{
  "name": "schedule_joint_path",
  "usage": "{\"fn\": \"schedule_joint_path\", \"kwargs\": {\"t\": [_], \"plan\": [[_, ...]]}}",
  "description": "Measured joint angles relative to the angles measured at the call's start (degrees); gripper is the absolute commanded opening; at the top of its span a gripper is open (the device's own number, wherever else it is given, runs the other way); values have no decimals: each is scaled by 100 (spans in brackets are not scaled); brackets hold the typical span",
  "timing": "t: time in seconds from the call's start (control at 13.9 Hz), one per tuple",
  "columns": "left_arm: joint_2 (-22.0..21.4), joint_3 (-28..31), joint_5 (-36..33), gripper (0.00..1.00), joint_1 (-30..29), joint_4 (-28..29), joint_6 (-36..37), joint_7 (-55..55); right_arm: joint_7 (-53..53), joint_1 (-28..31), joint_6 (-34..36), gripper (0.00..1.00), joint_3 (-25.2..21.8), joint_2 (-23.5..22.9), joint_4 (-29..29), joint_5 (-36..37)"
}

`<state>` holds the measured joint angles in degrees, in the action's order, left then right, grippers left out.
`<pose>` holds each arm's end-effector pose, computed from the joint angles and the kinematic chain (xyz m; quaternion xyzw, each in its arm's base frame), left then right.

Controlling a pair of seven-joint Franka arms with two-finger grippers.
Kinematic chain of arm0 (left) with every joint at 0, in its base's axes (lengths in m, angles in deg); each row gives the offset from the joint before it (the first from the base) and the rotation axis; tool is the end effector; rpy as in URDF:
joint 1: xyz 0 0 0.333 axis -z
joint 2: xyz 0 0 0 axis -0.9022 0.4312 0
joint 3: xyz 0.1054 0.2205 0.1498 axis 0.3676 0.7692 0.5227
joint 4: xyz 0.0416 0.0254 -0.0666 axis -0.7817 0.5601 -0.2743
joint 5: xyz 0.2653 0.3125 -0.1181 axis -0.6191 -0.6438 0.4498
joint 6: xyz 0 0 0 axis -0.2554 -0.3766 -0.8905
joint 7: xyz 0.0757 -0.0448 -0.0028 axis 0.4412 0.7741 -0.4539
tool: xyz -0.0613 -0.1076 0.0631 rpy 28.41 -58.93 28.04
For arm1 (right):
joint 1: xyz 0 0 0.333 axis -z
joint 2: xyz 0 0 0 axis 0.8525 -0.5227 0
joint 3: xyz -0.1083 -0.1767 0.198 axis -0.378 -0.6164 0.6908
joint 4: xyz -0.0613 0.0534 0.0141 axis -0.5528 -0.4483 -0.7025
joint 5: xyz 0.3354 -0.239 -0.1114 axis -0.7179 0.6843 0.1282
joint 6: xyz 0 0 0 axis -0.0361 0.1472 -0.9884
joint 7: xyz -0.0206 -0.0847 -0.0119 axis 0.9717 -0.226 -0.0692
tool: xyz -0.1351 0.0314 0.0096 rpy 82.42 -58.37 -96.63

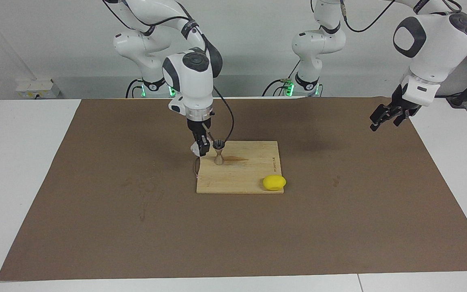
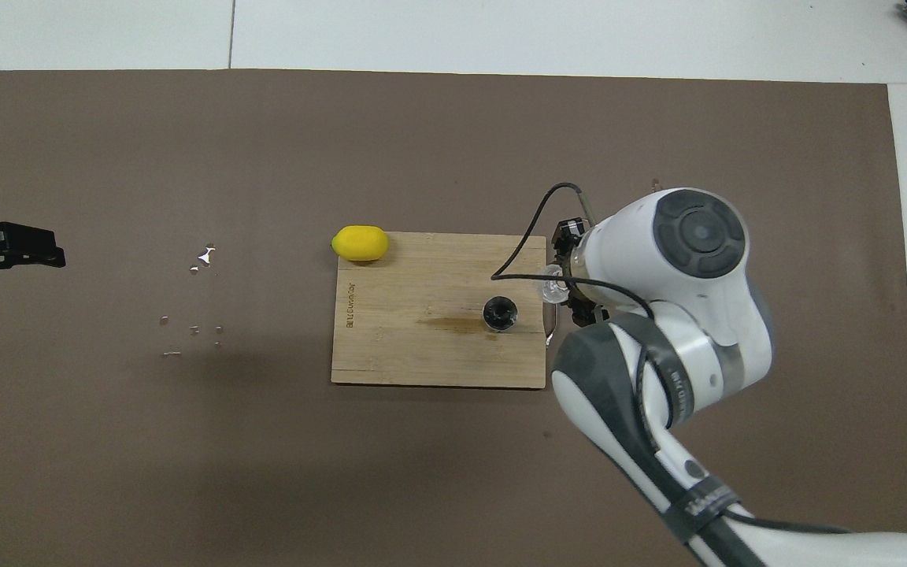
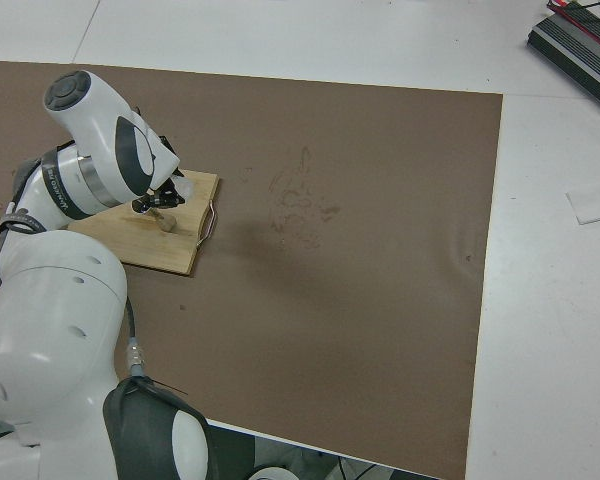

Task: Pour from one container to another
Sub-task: 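Carry the glass back and set it down at its spot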

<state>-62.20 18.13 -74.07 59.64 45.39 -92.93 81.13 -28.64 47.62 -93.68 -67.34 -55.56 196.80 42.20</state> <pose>0.5845 0.0379 0.4806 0.9957 0.0860 0.0269 0.0207 0.5917 0.2207 0.3380 -0.7677 0.6359 0.0344 0.0707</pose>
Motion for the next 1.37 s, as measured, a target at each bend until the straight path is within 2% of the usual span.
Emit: {"fn": "schedule_joint_path", "kwargs": {"t": [0.29,0.58,1.15,1.29,1.37], "plan": [[0,-12,0,100,3,0,2,56,1257,902,-23,0,-20,-228,194,-1408],[0,-17,0,100,4,0,2,160,2561,1747,-9,0,-30,-479,421,-2444],[0,-28,0,100,6,1,1,233,3993,2627,197,0,-24,-1015,475,-2948],[0,-28,0,100,6,2,1,234,4044,2731,205,35,-26,-1060,497,-2954],[0,-28,0,100,6,4,1,235,4044,2758,197,60,-25,-1063,517,-2954]]}}
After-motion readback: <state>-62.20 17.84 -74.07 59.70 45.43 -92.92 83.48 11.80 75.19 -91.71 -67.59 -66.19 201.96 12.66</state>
